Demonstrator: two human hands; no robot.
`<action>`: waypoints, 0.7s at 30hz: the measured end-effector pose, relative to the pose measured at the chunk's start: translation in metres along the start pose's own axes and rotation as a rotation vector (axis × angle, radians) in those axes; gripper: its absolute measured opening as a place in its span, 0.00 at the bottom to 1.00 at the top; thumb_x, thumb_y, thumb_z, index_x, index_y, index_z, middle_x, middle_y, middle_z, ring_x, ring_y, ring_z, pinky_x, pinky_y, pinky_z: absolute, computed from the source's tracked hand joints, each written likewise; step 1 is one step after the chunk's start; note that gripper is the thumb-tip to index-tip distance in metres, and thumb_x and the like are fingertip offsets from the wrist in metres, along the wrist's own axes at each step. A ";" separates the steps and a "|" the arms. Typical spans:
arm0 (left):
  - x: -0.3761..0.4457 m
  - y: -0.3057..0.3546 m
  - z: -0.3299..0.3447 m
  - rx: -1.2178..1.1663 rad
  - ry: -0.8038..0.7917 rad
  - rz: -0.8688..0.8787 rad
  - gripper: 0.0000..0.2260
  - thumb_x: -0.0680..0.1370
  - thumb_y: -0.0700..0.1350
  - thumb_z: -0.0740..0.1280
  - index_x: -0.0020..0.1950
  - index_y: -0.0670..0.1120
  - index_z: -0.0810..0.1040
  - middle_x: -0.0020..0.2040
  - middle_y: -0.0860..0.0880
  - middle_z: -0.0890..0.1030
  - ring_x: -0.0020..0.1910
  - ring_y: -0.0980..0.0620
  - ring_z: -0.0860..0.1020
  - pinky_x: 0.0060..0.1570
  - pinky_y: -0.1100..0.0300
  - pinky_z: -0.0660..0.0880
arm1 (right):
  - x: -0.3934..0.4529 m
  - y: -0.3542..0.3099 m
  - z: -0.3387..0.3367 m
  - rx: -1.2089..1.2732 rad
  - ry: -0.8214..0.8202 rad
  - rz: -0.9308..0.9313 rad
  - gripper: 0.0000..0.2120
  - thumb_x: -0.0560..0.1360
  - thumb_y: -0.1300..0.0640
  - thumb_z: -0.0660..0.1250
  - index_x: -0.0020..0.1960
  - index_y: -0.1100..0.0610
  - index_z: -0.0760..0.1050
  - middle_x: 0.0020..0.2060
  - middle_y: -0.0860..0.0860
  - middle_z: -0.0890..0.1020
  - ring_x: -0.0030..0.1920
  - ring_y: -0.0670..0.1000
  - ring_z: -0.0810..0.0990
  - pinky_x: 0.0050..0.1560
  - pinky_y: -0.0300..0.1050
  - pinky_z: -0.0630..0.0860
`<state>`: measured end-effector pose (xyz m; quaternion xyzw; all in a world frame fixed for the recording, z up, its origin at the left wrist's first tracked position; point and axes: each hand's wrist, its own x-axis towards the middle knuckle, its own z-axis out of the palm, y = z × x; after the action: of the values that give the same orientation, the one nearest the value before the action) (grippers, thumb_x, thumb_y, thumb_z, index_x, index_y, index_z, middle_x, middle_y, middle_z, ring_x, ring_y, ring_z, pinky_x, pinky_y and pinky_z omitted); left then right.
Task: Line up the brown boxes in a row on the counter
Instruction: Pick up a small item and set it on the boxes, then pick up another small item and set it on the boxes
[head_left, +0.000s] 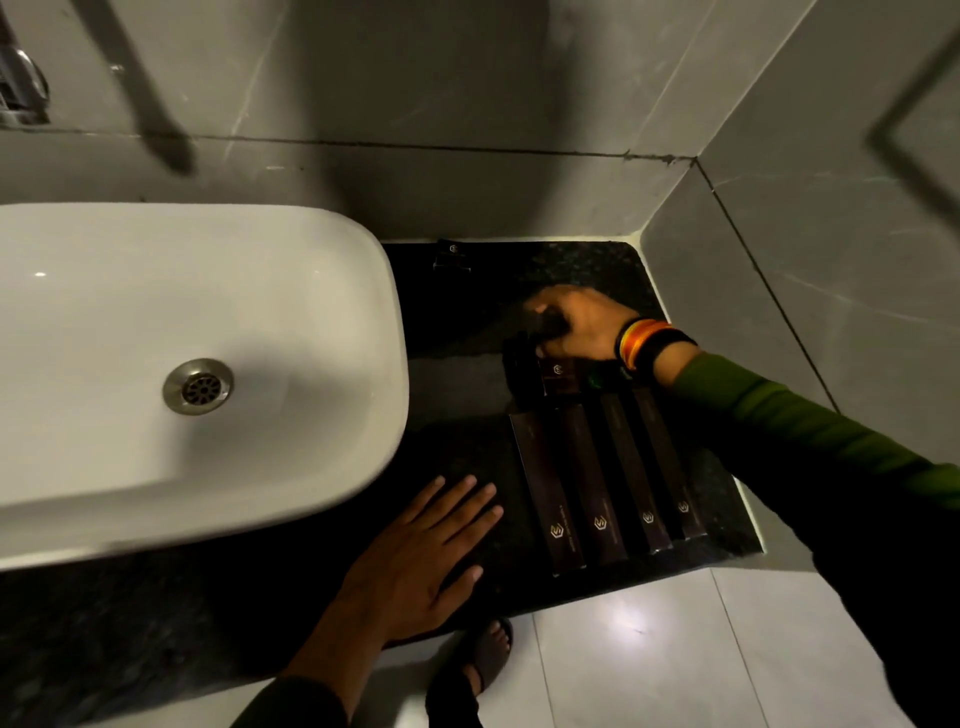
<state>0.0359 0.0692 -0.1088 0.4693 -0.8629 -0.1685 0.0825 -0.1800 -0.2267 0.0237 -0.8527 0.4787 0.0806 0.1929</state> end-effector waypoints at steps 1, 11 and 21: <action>0.000 0.000 0.000 0.001 0.001 -0.001 0.31 0.87 0.58 0.58 0.89 0.52 0.57 0.90 0.52 0.53 0.89 0.50 0.48 0.84 0.45 0.48 | 0.011 -0.003 -0.006 0.013 0.035 0.001 0.30 0.69 0.53 0.76 0.70 0.55 0.73 0.64 0.55 0.79 0.64 0.57 0.78 0.65 0.46 0.73; 0.000 0.000 -0.004 -0.001 0.020 0.010 0.32 0.86 0.56 0.61 0.89 0.51 0.57 0.90 0.51 0.54 0.89 0.49 0.48 0.84 0.45 0.48 | 0.132 -0.048 0.003 0.069 0.147 0.016 0.30 0.73 0.53 0.74 0.71 0.62 0.70 0.68 0.63 0.74 0.68 0.64 0.73 0.68 0.52 0.70; 0.000 0.001 -0.008 -0.001 0.003 0.017 0.32 0.86 0.56 0.61 0.89 0.50 0.57 0.90 0.50 0.54 0.89 0.49 0.48 0.84 0.44 0.48 | 0.133 -0.066 0.012 0.036 0.054 -0.007 0.27 0.67 0.59 0.77 0.65 0.56 0.75 0.64 0.59 0.80 0.64 0.62 0.78 0.62 0.52 0.75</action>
<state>0.0371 0.0680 -0.1010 0.4619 -0.8667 -0.1677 0.0856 -0.0531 -0.2954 -0.0139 -0.8525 0.4823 0.0482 0.1956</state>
